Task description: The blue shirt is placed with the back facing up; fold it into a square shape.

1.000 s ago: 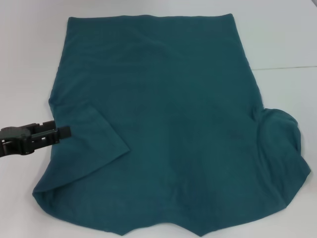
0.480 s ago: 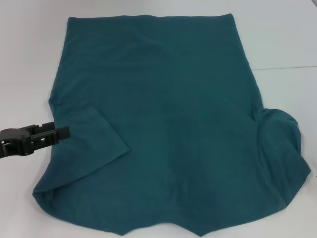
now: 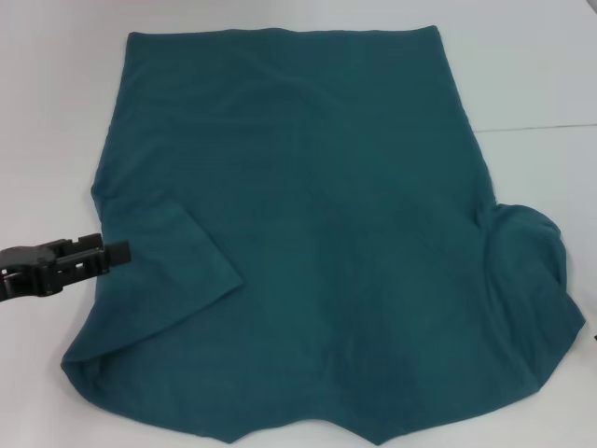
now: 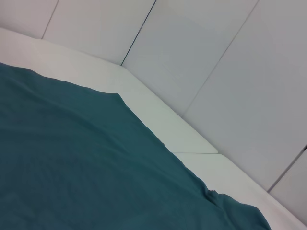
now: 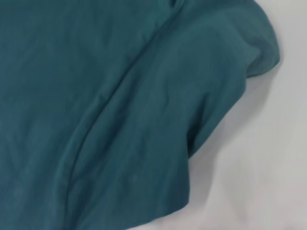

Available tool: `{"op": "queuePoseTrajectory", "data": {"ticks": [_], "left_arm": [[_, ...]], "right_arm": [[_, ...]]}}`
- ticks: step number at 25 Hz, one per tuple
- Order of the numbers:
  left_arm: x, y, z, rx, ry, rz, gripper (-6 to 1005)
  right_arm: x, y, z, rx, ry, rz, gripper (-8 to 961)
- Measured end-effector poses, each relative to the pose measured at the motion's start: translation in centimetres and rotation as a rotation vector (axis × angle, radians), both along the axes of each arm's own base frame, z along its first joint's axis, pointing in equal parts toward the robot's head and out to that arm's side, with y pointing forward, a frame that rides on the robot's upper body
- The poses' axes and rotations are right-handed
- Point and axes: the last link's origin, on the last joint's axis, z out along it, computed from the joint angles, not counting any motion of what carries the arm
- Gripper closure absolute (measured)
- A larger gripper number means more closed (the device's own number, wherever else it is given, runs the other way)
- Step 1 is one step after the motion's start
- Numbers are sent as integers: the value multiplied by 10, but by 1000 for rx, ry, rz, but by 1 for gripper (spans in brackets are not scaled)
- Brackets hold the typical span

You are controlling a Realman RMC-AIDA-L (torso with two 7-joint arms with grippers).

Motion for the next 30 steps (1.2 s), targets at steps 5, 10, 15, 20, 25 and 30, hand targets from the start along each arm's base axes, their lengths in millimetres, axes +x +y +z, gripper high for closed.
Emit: {"op": "queuePoseTrajectory", "data": {"ticks": [5, 10, 15, 20, 25, 30], "left_arm": [[0, -1, -1, -8, -8, 5, 347], [0, -2, -1, -10, -11, 8, 347], [-1, -1, -1, -8, -10, 11, 347], [0, -1, -1, -5, -11, 12, 347], [-1, -1, 1, 3, -13, 16, 348], [-2, 0, 1, 9, -14, 19, 348]], "right_arm": [[2, 2, -3, 2, -4, 2, 145], [4, 3, -4, 12, -8, 6, 145], [1, 7, -9, 13, -5, 20, 146], [0, 11, -14, 12, -2, 31, 147], [-2, 15, -16, 25, -5, 48, 147], [-7, 19, -19, 26, -1, 69, 146]]}}
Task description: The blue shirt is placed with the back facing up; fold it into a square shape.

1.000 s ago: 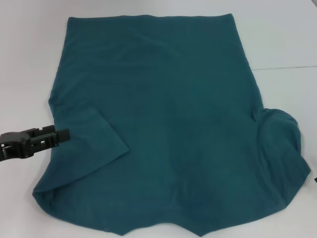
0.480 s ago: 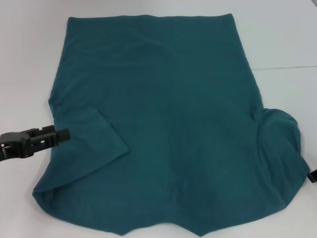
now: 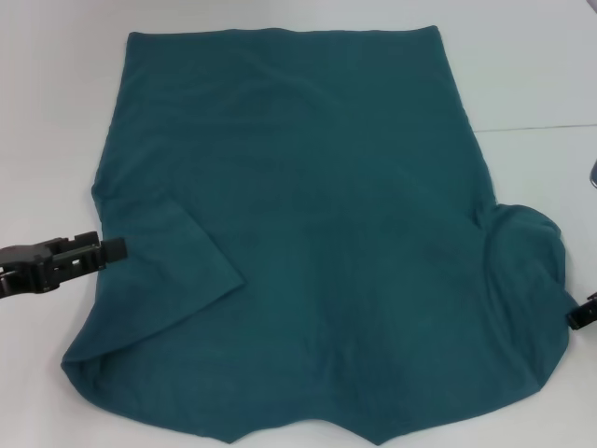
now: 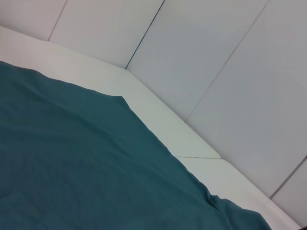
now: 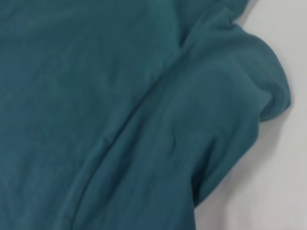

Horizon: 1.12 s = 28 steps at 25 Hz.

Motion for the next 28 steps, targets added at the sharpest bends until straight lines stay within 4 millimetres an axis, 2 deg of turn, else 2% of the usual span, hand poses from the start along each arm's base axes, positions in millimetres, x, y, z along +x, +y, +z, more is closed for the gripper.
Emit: {"op": "queuePoseTrajectory", "data": {"ticks": [11, 28], "left_arm": [[1, 1, 0, 2, 1, -3, 348], [1, 4, 0, 11, 8, -2, 347]], "right_arm": [[-15, 9, -7, -4, 4, 50, 145], [-18, 17, -15, 4, 9, 66, 163]]}}
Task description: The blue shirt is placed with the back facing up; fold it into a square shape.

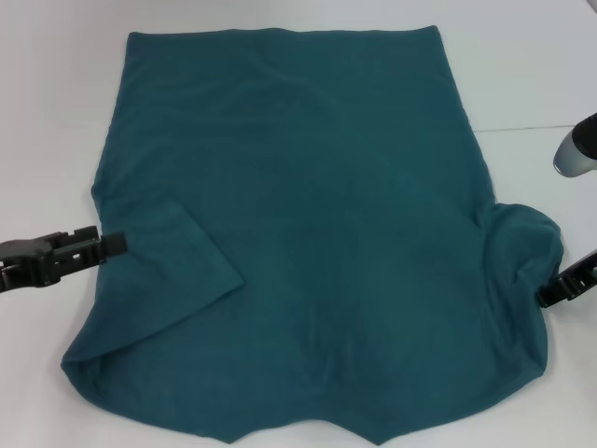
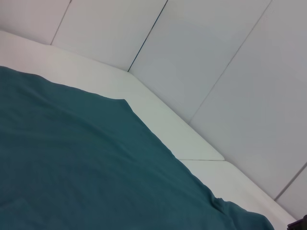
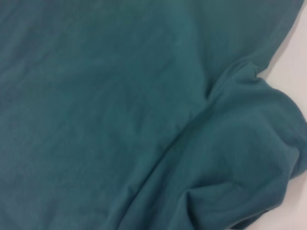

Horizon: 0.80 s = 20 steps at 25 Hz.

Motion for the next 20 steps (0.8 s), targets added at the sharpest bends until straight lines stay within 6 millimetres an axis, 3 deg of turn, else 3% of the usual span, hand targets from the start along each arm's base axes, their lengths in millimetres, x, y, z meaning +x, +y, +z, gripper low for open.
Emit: {"op": "queuePoseTrajectory", "data": {"ticks": [5, 20], "left_arm": [[-1, 0, -1, -1, -2, 5, 347], [-3, -1, -1, 3, -1, 12, 347]], "right_arm": [[1, 1, -5, 0, 5, 3, 177], [-1, 1, -12, -17, 45, 6, 824]]}}
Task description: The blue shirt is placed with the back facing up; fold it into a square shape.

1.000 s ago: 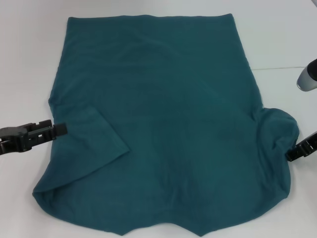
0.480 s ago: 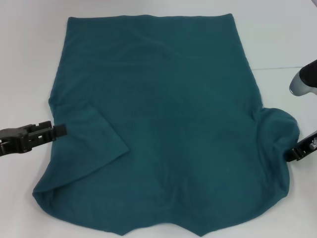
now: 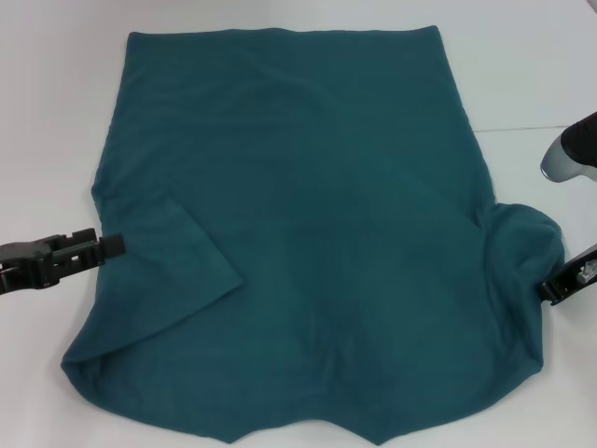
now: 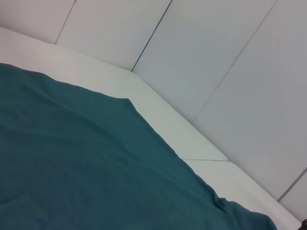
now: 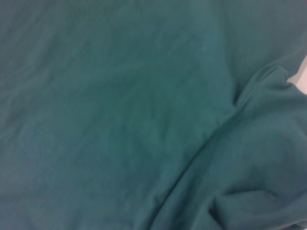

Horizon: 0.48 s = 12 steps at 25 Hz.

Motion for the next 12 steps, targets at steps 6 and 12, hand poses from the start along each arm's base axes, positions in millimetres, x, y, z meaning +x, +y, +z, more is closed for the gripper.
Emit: {"op": "queuePoseTrajectory", "data": {"ticks": [6, 12], "left_arm": [[0, 0, 1, 1, 0, 0, 348], [-1, -1, 1, 2, 1, 4, 348]], "right_arm": [[-6, 2, 11, 28, -15, 24, 937], [-20, 5, 25, 60, -25, 64, 933]]}}
